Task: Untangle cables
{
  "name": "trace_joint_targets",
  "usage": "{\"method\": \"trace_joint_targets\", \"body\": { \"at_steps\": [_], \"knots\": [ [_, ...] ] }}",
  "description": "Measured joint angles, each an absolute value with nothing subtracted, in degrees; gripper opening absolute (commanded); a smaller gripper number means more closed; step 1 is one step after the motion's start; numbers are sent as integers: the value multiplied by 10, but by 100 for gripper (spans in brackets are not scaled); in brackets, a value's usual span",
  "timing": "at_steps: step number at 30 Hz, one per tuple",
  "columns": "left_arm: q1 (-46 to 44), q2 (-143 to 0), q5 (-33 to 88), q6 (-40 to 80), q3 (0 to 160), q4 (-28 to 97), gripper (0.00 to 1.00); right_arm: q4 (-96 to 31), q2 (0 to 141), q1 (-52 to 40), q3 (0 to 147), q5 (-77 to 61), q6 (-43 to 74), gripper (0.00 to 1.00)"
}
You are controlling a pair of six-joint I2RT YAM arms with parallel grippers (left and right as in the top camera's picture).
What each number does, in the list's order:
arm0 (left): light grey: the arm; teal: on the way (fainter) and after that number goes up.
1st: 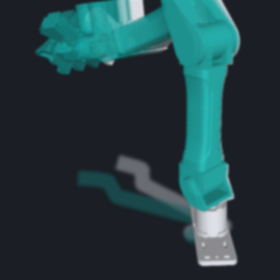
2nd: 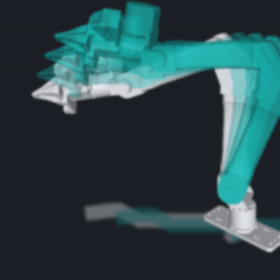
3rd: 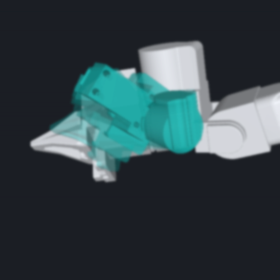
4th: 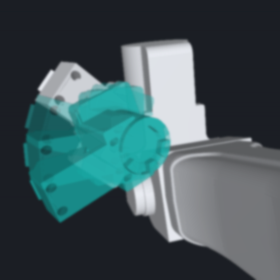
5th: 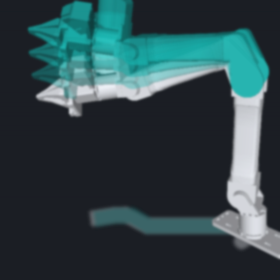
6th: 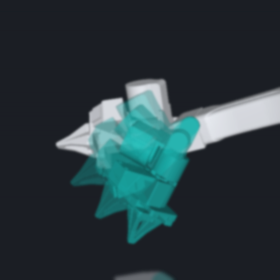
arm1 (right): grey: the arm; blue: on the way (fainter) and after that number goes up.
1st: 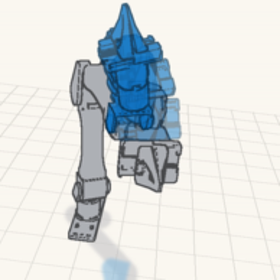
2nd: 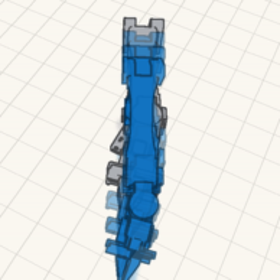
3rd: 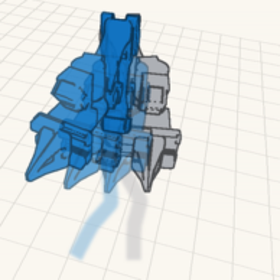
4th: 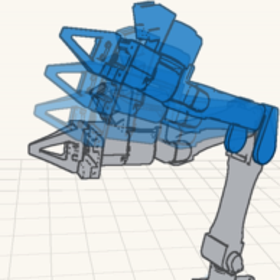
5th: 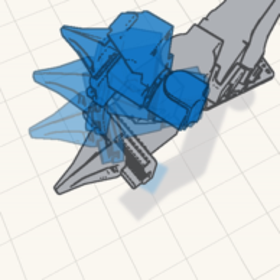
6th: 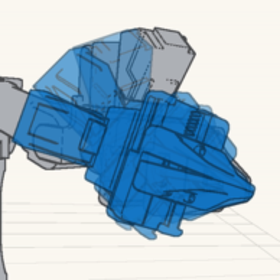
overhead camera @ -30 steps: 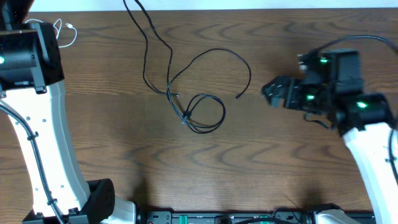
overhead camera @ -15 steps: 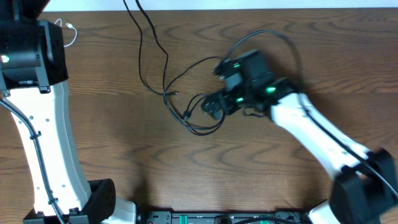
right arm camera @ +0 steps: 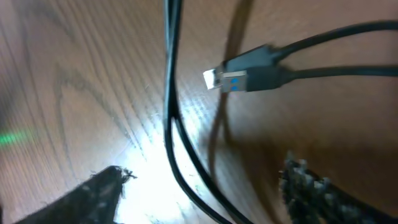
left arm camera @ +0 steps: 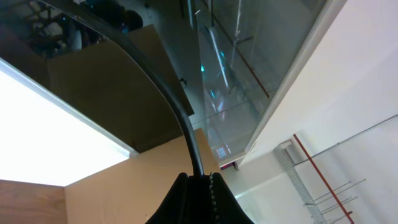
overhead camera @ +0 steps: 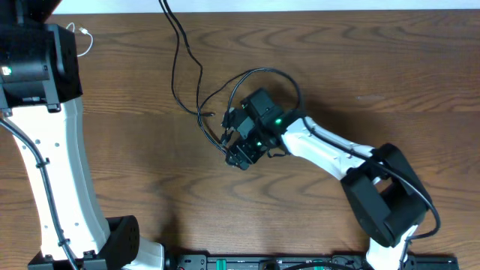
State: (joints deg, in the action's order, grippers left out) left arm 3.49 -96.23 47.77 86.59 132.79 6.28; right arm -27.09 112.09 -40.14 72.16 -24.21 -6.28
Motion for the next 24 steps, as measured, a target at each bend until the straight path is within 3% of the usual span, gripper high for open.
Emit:
{"method": "trace_joint_targets", "body": {
  "at_steps": [2, 9, 13, 22, 24],
  "knots": [
    [35, -962, 480, 866, 1328, 63, 7, -271, 1123, -407, 722, -241, -71, 56],
    [35, -962, 491, 866, 1328, 63, 7, -291, 1132, -408, 722, -237, -107, 45],
    [35, -962, 497, 866, 1328, 63, 7, -292, 1145, -408, 722, -225, -120, 45],
    [35, -962, 508, 864, 1328, 63, 7, -277, 1145, -408, 722, -215, -120, 1],
    [35, -962, 508, 858, 1328, 63, 7, -275, 1145, -408, 722, -215, -114, 2]
  ]
}}
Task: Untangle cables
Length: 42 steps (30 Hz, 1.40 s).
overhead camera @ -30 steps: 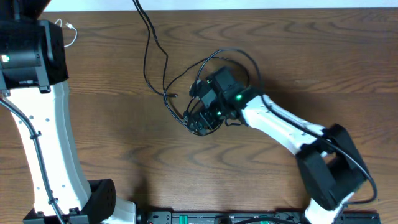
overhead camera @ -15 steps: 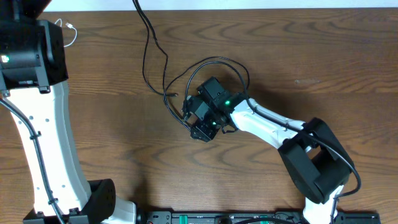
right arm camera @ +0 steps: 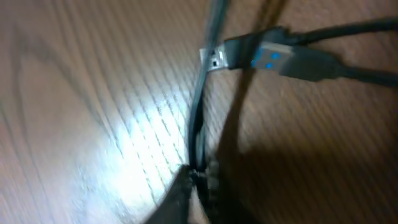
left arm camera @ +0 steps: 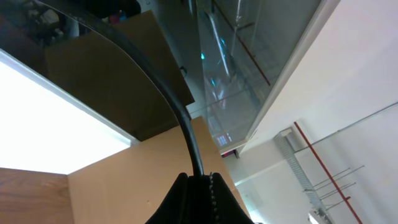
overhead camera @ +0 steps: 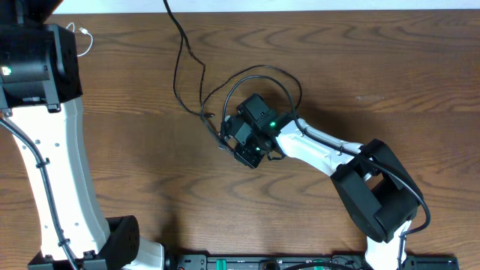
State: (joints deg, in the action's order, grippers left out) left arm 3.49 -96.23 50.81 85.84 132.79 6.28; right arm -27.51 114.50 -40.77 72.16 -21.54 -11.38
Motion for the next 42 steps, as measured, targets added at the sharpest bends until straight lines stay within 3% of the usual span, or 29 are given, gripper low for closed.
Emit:
{"method": "trace_joint_targets", "body": {
  "at_steps": [11, 23, 34, 39, 42],
  "knots": [
    [35, -962, 510, 839, 1328, 88, 8, -294, 1102, -400, 721, -217, -66, 1],
    [35, -962, 511, 737, 1328, 252, 7, -335, 826, -315, 722, -23, 74, 1],
    [35, -962, 511, 661, 1328, 315, 7, -390, 737, -223, 722, 68, 193, 3],
    [35, -962, 511, 656, 1328, 316, 8, -435, 738, -217, 722, 115, 251, 38],
    [35, -962, 511, 655, 1328, 316, 7, -443, 738, -216, 722, 129, 274, 75]
  ]
}}
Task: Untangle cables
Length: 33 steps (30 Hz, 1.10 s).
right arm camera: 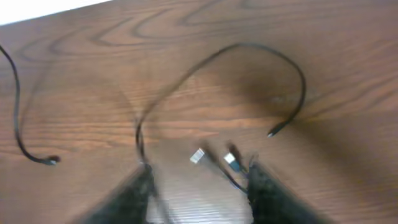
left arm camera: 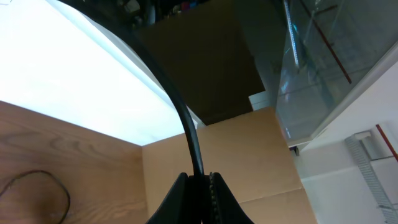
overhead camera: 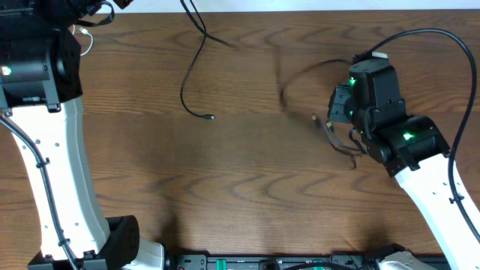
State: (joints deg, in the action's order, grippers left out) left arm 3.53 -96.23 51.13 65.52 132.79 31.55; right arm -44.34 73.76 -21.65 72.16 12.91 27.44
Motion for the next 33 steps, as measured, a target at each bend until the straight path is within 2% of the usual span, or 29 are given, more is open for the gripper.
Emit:
{"method": "trace_joint_targets", "body": {
  "at_steps": [5, 12, 16, 20, 23, 26, 29, 33],
  "knots": [
    [35, -962, 511, 655, 1328, 316, 8, -442, 738, -216, 722, 135, 291, 85],
    [35, -962, 511, 655, 1328, 316, 7, -416, 756, -216, 722, 111, 306, 86],
    [35, -962, 511, 655, 1328, 316, 7, -383, 802, -216, 722, 41, 312, 79],
    [35, -962, 511, 655, 1328, 317, 8, -340, 875, -219, 722, -53, 312, 78],
    [35, -962, 511, 655, 1328, 316, 7, -308, 925, -228, 722, -99, 312, 73],
    [35, -962, 512, 649, 1328, 327, 8, -277, 975, -247, 722, -122, 328, 72],
    [35, -962, 511, 641, 1328, 342, 8, -244, 1027, -266, 722, -135, 364, 64],
    [35, -962, 511, 636, 1328, 345, 7, -206, 1087, -283, 722, -148, 418, 60]
  ]
}}
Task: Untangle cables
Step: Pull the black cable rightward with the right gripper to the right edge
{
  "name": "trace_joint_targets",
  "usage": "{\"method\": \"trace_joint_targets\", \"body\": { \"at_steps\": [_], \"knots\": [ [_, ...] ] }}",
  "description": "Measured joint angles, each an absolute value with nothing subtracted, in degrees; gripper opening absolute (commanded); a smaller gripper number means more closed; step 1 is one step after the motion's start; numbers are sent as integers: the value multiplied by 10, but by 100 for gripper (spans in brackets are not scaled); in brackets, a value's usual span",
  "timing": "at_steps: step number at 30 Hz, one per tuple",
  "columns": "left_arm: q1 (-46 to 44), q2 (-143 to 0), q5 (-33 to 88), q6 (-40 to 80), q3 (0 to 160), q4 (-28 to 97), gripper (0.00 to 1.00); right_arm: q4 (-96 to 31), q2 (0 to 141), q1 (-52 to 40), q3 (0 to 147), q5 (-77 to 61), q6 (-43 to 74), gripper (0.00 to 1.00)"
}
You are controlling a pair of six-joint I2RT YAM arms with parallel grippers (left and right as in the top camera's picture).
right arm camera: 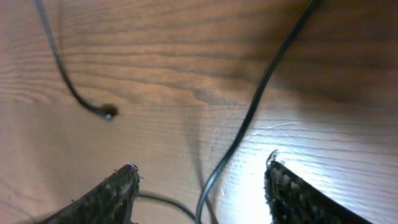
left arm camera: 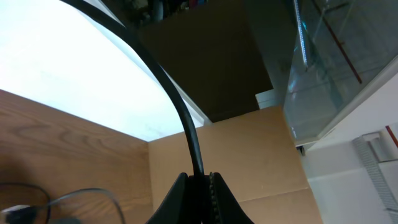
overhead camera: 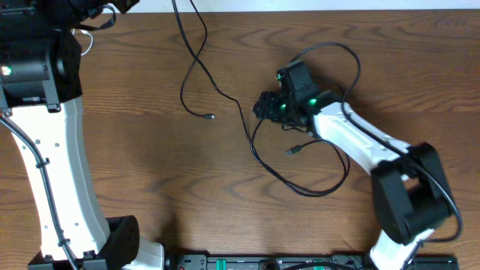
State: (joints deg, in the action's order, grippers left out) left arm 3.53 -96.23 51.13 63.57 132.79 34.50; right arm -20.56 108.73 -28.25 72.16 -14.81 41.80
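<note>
A thin black cable (overhead camera: 196, 71) hangs from the table's top edge and ends in a small plug (overhead camera: 210, 116). My left gripper (left arm camera: 200, 182) is shut on this cable (left arm camera: 186, 124); in the overhead view the gripper sits at the top left corner (overhead camera: 105, 7). A second black cable (overhead camera: 259, 154) lies in wide loops at the middle right, its USB plug (overhead camera: 293, 151) inside them. My right gripper (overhead camera: 264, 105) hovers open over that cable, which runs between its fingers (right arm camera: 245, 127) untouched. The small plug (right arm camera: 109, 113) also shows in the right wrist view.
The white left arm (overhead camera: 56, 165) runs down the table's left side. A thin white wire (overhead camera: 86, 37) lies at the top left. A black rail (overhead camera: 285, 262) lines the front edge. The brown wooden table (overhead camera: 150, 187) shows around the cables.
My right gripper has moved from the right side to the middle and stands open above the USB cable, which now lies in loops. The left gripper keeps its hold on the thin cable.
My right gripper was open over a tangle of both cables in the middle. Then it was shut on a cable there. Then it was far to the right with the USB cable drawn away from the thin one. Now the two cables lie apart.
</note>
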Motion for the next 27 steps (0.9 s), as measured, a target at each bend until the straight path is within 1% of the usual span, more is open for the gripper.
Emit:
{"method": "trace_joint_targets", "body": {
  "at_steps": [3, 6, 7, 9, 13, 17, 22, 27],
  "knots": [
    [35, -962, 511, 632, 1328, 345, 8, -187, 1117, -291, 722, -160, 439, 54],
    [35, -962, 511, 631, 1328, 345, 7, -183, 1135, -303, 722, -167, 450, 52],
    [35, -962, 511, 631, 1328, 345, 7, -183, 1141, -309, 722, -168, 453, 50],
    [35, -962, 511, 631, 1328, 345, 8, -184, 1149, -315, 722, -168, 460, 41],
    [35, -962, 511, 631, 1328, 345, 8, -184, 1157, -325, 722, -158, 479, 29],
    [35, -962, 511, 631, 1328, 345, 7, -184, 1157, -325, 722, -141, 484, 1],
    [35, -962, 511, 630, 1328, 345, 7, -184, 1157, -325, 722, -129, 484, 2],
    [35, -962, 511, 630, 1328, 355, 7, -194, 1143, -311, 721, -149, 463, 2]
  ]
}}
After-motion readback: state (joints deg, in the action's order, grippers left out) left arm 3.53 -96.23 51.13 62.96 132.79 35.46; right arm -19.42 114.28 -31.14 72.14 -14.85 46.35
